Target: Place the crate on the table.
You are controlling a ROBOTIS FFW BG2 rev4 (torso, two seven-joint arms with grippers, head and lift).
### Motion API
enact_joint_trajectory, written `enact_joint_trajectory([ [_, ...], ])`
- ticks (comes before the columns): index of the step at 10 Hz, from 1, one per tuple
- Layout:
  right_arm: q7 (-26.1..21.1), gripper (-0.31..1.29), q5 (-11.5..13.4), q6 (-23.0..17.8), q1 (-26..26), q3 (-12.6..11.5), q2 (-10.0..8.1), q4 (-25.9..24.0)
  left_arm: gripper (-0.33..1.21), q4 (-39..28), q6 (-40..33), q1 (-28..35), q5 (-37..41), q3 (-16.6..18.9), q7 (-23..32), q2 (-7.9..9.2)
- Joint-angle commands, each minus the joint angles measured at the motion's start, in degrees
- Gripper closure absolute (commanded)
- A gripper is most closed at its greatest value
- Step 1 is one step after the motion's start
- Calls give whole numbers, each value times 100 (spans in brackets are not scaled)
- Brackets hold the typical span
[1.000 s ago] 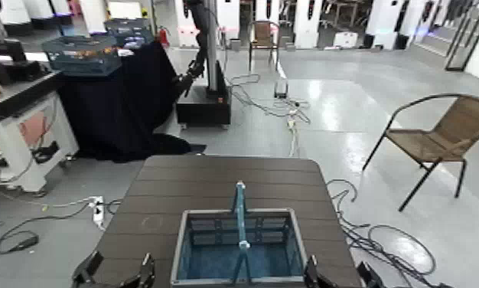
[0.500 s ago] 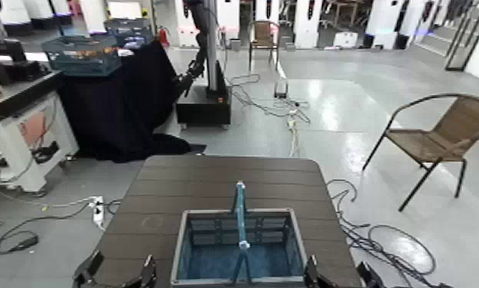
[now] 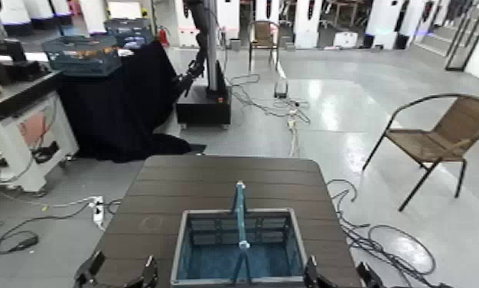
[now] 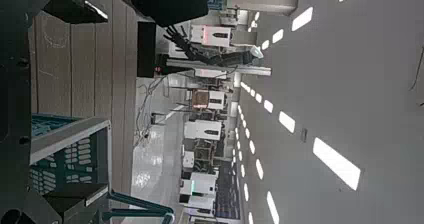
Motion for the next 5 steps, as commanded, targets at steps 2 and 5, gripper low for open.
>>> enact_joint_trajectory([
  [2, 0, 13, 0, 0, 0, -4, -1, 0, 10, 32, -7, -29, -4, -9, 0, 2],
  [5, 0, 13, 0, 0, 0, -4, 8, 0, 10, 49, -7, -47, -4, -27, 0, 2],
])
